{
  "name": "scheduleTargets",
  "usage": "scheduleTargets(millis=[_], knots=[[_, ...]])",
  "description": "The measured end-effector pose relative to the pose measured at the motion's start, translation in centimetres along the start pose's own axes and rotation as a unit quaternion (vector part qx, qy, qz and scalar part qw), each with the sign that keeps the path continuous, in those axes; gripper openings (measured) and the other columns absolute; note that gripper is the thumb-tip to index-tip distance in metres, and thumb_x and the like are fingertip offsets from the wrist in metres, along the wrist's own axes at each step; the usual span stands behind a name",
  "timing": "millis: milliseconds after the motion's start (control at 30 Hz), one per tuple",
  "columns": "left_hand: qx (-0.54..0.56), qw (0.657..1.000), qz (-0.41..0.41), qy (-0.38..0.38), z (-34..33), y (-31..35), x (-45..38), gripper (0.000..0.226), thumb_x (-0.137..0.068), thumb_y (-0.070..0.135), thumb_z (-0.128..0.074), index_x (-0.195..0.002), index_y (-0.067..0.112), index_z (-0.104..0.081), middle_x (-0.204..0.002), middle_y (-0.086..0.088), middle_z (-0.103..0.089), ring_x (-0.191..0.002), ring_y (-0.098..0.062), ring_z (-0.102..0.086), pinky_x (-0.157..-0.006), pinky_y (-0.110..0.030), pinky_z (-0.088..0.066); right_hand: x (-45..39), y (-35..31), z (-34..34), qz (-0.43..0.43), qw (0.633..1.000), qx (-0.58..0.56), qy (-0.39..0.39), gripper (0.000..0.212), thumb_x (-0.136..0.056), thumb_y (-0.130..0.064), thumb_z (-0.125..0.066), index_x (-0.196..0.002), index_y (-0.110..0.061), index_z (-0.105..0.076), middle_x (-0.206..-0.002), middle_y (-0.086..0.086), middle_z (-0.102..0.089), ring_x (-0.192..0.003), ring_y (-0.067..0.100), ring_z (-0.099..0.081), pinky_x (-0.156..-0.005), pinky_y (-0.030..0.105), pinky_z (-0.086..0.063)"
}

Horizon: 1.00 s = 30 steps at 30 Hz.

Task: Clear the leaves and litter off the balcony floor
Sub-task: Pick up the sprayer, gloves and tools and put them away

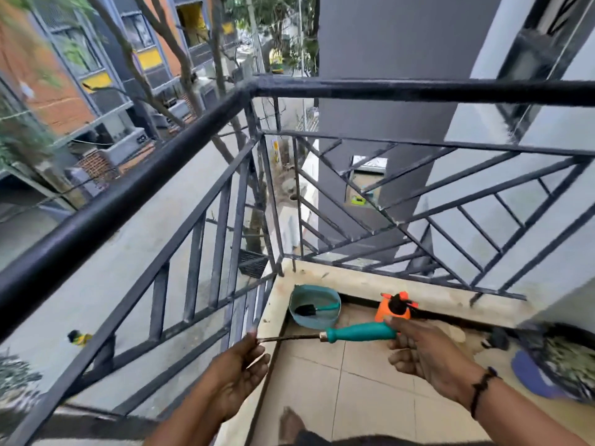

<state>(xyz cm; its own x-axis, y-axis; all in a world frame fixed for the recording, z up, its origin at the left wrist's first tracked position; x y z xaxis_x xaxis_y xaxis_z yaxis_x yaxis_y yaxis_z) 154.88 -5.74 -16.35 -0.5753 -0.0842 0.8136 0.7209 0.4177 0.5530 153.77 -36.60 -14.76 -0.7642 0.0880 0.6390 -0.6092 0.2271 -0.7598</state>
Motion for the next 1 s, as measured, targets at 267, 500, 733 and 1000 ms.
scheduleTargets(millis=[267,500,733,1000], knots=[[-0.088,0.994,0.043,-0.04,-5.8,8.9,-10.5,0.012,-0.096,0.015,-0.06,-0.086,0.011,-0.065,-0.062,0.0,-0.07,-0.075,-0.017,-0.06,-0.049,-0.022,-0.055,-9.4,-4.8,-0.6,-0.002,0.999,-0.048,0.017,0.019,-0.088,-0.009,-0.065,-0.107,-0.01,-0.064,-0.085,0.013,-0.068,-0.056,0.021,-0.063,-0.05,0.024,-0.054],[-0.142,0.988,0.062,-0.006,-6.8,10.3,-18.1,0.011,-0.097,0.005,-0.056,-0.092,0.008,-0.065,-0.074,-0.005,-0.071,-0.065,-0.012,-0.066,-0.059,-0.022,-0.057,-17.2,-0.7,-1.3,-0.077,0.98,-0.164,0.078,0.013,-0.086,0.003,-0.062,-0.098,-0.002,-0.061,-0.088,0.015,-0.066,-0.068,0.024,-0.065,-0.051,0.023,-0.056],[-0.169,0.973,0.138,0.074,-6.7,4.1,-27.9,0.007,-0.095,0.009,-0.062,-0.095,0.007,-0.069,-0.068,-0.005,-0.072,-0.052,-0.014,-0.065,-0.043,-0.018,-0.049,-29.5,6.7,0.1,-0.197,0.974,-0.072,0.08,0.02,-0.075,0.001,-0.075,-0.08,-0.006,-0.057,-0.062,0.012,-0.056,-0.055,0.023,-0.05,-0.047,0.027,-0.043],[-0.146,0.967,0.202,0.053,-9.8,-4.6,-46.1,0.014,-0.09,0.017,-0.061,-0.077,0.013,-0.058,-0.057,-0.001,-0.054,-0.042,-0.012,-0.042,-0.037,-0.016,-0.032,-48.0,16.1,3.5,-0.243,0.965,0.066,0.079,0.011,-0.091,0.005,-0.057,-0.084,-0.003,-0.062,-0.086,0.02,-0.057,-0.069,0.018,-0.052,-0.05,0.016,-0.047]])
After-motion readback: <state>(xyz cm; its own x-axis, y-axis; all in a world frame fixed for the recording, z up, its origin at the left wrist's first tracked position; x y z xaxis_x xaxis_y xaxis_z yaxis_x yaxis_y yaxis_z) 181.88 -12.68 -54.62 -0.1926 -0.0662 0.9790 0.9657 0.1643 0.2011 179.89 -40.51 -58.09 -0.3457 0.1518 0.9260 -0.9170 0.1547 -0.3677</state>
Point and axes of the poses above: each hand's wrist, its own x-axis away from the middle knuckle, its own z-axis out of the back of the hand, y = z × x, the point moved 6 cm from there along -x, towards the middle knuckle
